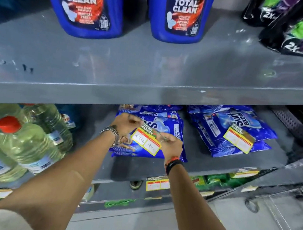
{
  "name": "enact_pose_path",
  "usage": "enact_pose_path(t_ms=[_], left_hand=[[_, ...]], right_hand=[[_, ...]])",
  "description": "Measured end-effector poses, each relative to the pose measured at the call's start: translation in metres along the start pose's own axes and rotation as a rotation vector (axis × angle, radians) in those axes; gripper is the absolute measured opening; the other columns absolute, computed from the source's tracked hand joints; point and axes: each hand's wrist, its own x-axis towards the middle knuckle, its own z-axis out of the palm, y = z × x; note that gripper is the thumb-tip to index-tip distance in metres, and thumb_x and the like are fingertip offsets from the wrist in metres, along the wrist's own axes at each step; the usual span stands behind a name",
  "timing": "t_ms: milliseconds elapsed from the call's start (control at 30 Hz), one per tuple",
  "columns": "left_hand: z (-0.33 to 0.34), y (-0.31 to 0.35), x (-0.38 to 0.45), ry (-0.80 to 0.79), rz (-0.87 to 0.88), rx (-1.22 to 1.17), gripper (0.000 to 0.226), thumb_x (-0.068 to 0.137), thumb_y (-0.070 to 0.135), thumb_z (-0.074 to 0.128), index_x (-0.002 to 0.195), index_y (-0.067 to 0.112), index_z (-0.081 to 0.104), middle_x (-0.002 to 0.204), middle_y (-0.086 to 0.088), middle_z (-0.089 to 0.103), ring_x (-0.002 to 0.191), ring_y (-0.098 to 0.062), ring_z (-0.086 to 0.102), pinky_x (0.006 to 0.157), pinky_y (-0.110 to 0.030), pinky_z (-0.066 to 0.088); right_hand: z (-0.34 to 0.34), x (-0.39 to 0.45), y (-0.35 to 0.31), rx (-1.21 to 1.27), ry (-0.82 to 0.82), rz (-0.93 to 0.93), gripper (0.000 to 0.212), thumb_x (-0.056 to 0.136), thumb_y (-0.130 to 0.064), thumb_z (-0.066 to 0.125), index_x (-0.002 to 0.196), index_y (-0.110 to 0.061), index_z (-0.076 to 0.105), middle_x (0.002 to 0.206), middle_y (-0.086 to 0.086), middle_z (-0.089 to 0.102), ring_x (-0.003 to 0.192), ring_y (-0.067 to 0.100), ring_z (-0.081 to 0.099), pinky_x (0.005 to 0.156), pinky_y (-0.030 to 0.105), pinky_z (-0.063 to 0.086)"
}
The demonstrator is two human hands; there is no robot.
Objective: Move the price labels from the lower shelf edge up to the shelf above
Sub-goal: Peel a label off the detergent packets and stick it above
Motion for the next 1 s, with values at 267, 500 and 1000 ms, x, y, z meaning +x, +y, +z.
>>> enact_pose_path(t_ms=[267, 500, 1000], left_hand=[[-0.008, 0.006, -0.034, 0.086, -0.019, -0.317, 0.023, 0.079, 0.024, 0.071, 0.098, 0.012, 0.072, 0.089, -0.004, 0.074, 0.081, -0.015, 0.067, 0.068, -0.019, 0.056], [-0.031, 0.022, -0.090, 0.129, 0.045, -0.590, 0.018, 0.075, 0.025, 0.073, 0.092, 0.017, 0.073, 0.081, 0.002, 0.076, 0.073, -0.011, 0.067, 0.060, -0.015, 0.055], [-0.082, 0.054, -0.176, 0.244, 0.207, -0.625, 0.020, 0.078, 0.019, 0.070, 0.095, 0.008, 0.072, 0.072, 0.005, 0.076, 0.066, -0.005, 0.065, 0.062, -0.016, 0.051]], right_hand=[[-0.019, -0.018, -0.034, -0.044, -0.150, -0.161, 0.018, 0.081, -0.008, 0.069, 0.098, -0.006, 0.072, 0.098, 0.015, 0.073, 0.082, 0.023, 0.068, 0.065, 0.026, 0.055], [-0.050, -0.063, -0.087, 0.050, -0.393, -0.267, 0.024, 0.081, -0.009, 0.068, 0.104, -0.002, 0.067, 0.091, 0.011, 0.072, 0.079, 0.018, 0.069, 0.060, 0.016, 0.056], [-0.058, -0.133, -0.140, 0.034, -0.564, -0.398, 0.021, 0.084, -0.011, 0.065, 0.103, -0.003, 0.067, 0.093, 0.013, 0.072, 0.078, 0.016, 0.069, 0.068, 0.025, 0.058]])
